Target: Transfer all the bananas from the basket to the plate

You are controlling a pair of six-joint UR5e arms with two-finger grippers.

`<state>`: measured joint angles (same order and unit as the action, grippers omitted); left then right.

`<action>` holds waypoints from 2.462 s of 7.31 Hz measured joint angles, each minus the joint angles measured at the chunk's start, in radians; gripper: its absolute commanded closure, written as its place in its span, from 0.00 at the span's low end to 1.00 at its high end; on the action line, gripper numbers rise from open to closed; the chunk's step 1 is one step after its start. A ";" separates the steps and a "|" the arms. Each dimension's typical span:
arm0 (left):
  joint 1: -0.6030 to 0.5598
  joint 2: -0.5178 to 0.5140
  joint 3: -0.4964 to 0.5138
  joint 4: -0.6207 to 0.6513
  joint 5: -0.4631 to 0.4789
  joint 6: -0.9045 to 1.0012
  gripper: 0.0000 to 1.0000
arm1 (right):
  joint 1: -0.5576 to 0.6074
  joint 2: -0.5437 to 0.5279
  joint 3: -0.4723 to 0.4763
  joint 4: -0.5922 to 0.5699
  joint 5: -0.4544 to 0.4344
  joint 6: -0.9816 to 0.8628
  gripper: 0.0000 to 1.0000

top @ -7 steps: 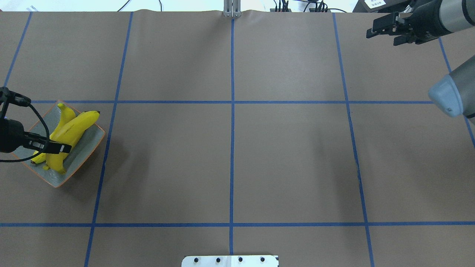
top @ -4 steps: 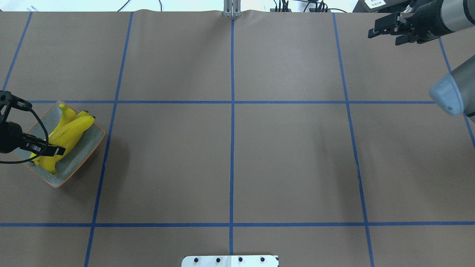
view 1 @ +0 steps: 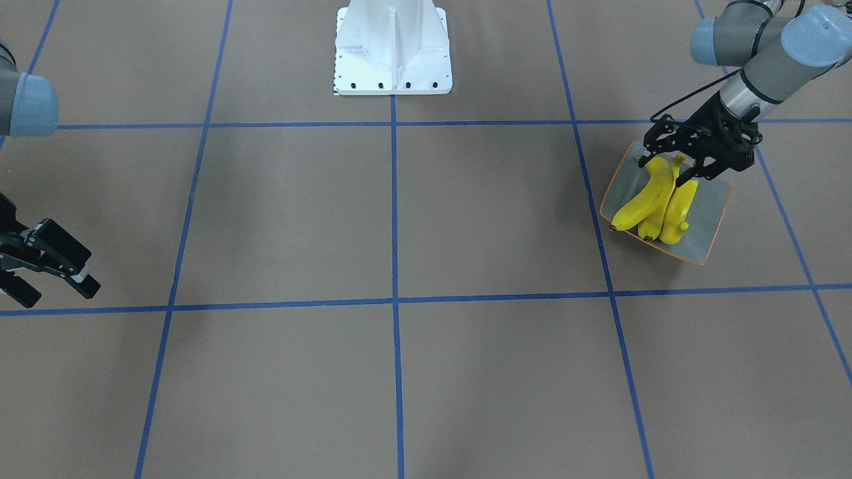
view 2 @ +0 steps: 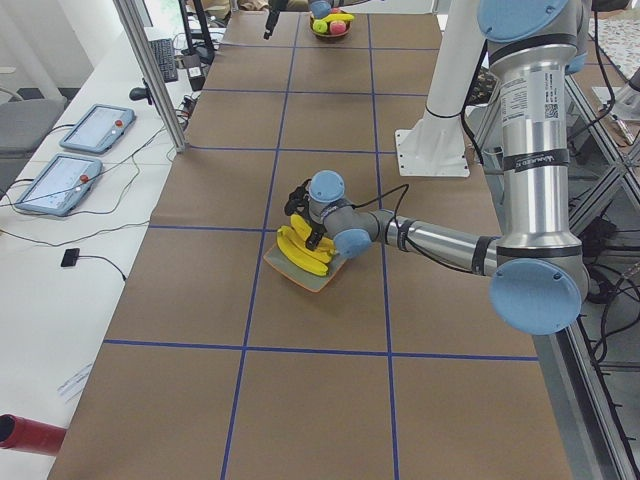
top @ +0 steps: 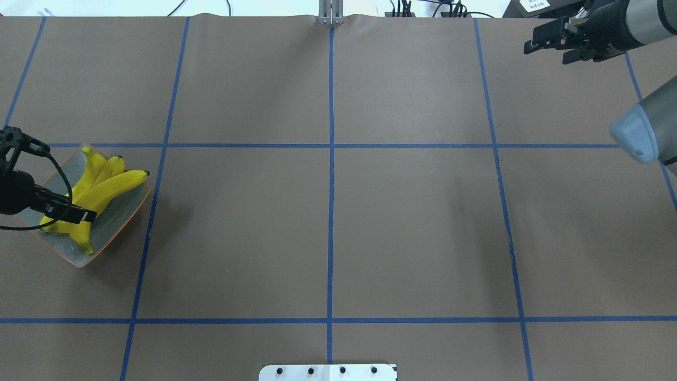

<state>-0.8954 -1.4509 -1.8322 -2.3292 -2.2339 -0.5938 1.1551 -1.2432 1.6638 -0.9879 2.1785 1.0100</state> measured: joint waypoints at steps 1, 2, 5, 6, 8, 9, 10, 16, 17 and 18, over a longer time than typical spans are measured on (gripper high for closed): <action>-0.007 -0.007 -0.002 0.000 -0.001 0.002 0.00 | 0.000 0.000 0.000 0.000 0.000 0.000 0.00; -0.020 -0.014 -0.003 0.000 -0.003 0.003 0.00 | 0.000 0.001 -0.001 0.000 0.001 0.000 0.00; -0.086 -0.041 -0.008 0.003 -0.068 0.002 0.00 | 0.028 -0.024 -0.001 0.000 0.049 -0.041 0.00; -0.101 -0.049 -0.007 0.003 -0.078 -0.001 0.00 | 0.068 -0.064 0.000 -0.002 0.089 -0.116 0.00; -0.110 -0.056 -0.003 0.000 -0.080 -0.007 0.00 | 0.179 -0.194 -0.016 -0.005 0.161 -0.374 0.00; -0.110 -0.058 -0.002 -0.001 -0.079 -0.008 0.00 | 0.241 -0.261 -0.038 -0.007 0.183 -0.516 0.00; -0.111 -0.060 -0.002 -0.002 -0.079 -0.009 0.00 | 0.300 -0.318 -0.078 -0.008 0.189 -0.670 0.00; -0.111 -0.068 -0.008 -0.007 -0.078 -0.008 0.00 | 0.544 -0.614 -0.202 0.009 0.133 -1.230 0.00; -0.111 -0.069 -0.009 -0.007 -0.078 -0.008 0.00 | 0.546 -0.665 -0.189 0.019 0.124 -1.251 0.00; -0.111 -0.070 -0.009 -0.007 -0.078 -0.008 0.00 | 0.538 -0.695 -0.185 0.027 0.106 -1.276 0.00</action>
<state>-1.0063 -1.5205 -1.8412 -2.3366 -2.3117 -0.6014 1.6929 -1.9384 1.4787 -0.9609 2.2846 -0.2660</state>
